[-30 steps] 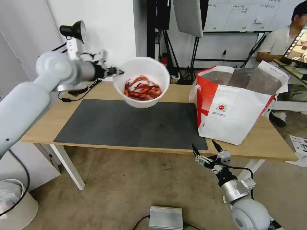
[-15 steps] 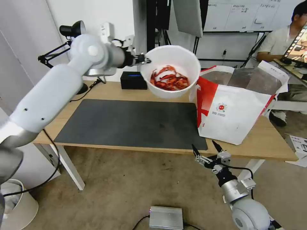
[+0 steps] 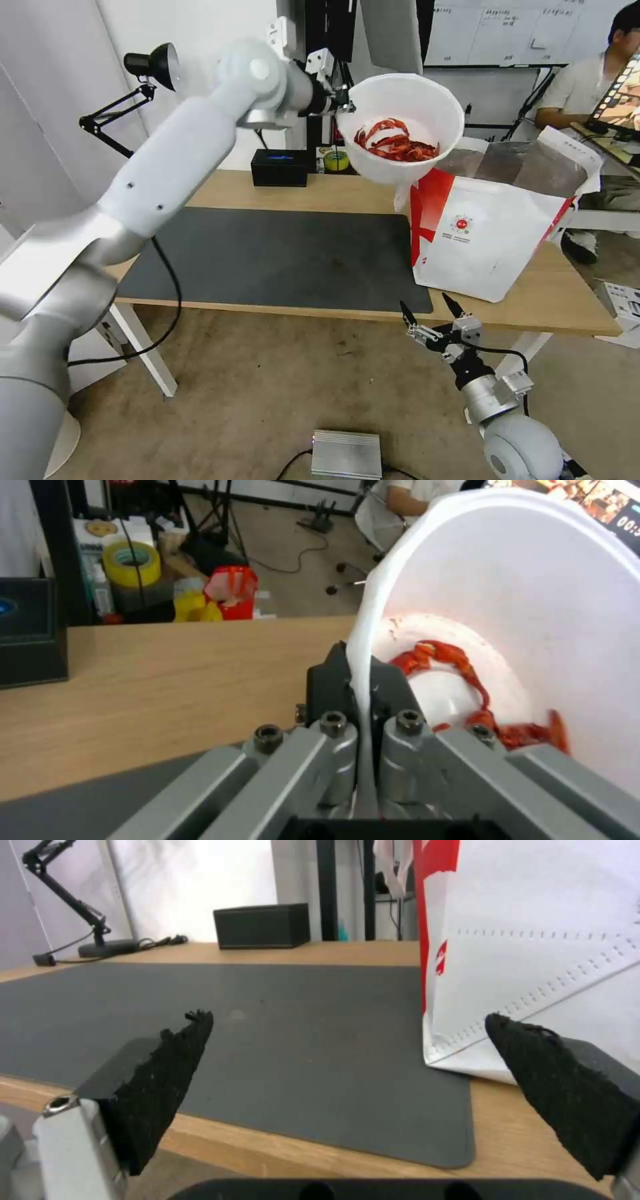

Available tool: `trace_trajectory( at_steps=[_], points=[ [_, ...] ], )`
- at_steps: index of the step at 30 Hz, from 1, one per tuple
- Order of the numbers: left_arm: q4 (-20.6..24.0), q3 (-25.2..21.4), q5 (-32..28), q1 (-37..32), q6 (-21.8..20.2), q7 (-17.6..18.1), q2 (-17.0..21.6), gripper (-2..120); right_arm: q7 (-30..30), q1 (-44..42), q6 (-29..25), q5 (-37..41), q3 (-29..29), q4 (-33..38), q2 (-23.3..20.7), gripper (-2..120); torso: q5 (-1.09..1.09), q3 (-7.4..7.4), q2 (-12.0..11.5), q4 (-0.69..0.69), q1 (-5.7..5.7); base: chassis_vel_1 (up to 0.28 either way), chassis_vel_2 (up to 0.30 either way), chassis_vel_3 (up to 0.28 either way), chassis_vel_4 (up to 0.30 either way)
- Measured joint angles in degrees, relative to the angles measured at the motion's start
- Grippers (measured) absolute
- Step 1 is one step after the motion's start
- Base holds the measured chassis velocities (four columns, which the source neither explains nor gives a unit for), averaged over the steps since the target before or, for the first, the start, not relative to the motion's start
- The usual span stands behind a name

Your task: Pick up the trash from the table and place it into the takeout bag.

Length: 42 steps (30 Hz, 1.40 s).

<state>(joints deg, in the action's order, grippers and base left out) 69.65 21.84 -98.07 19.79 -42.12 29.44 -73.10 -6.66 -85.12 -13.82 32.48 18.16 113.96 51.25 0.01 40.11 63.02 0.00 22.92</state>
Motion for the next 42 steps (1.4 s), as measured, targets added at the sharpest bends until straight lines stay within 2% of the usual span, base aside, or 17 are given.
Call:
trace_trajectory(
  at_steps=[10,14,18,20,32,39,42],
  points=[
    [-7.2,0.5,1.8,2.4,0.1,-0.1,-6.4,0,0.0,0.0,0.0,0.0,0.0,0.0,0.0,100,0.00,0.00,0.0,0.00,0.00,0.000,0.000,0.000,0.000],
    [-12.7,-1.0,3.6,2.9,0.7,0.2,-12.5,0,0.0,0.0,0.0,0.0,0.0,0.0,0.0,100,0.00,0.00,0.0,0.01,0.00,0.000,0.000,0.000,0.000],
    [-15.4,-1.7,4.9,2.8,1.3,0.6,-15.4,0,0.0,0.0,0.0,0.0,0.0,0.0,0.0,100,0.01,0.00,0.0,-0.02,0.00,0.000,0.000,0.000,0.000],
    [-18.3,-2.5,5.9,2.4,2.3,2.4,-18.1,0,0.0,0.0,0.0,0.0,0.0,0.0,0.0,100,0.01,0.00,0.0,-0.02,0.00,0.000,0.000,0.000,0.000],
    [-18.2,-1.0,6.1,1.0,5.4,4.1,-18.5,0,0.0,0.0,0.0,0.0,0.0,0.0,0.0,100,0.00,0.00,0.0,0.01,0.00,0.000,0.000,0.000,0.000],
    [-16.0,-1.0,4.9,1.2,7.6,1.9,-18.4,0,0.0,0.0,0.0,0.0,0.0,0.0,0.0,100,0.00,0.00,0.0,0.00,0.00,0.000,0.000,0.000,0.000],
    [-14.8,0.0,4.2,1.4,10.6,1.4,-18.4,0,0.0,0.0,0.0,0.0,0.0,0.0,0.0,100,-0.01,0.00,0.0,0.00,-0.01,0.000,0.000,0.000,0.000]
  ],
)
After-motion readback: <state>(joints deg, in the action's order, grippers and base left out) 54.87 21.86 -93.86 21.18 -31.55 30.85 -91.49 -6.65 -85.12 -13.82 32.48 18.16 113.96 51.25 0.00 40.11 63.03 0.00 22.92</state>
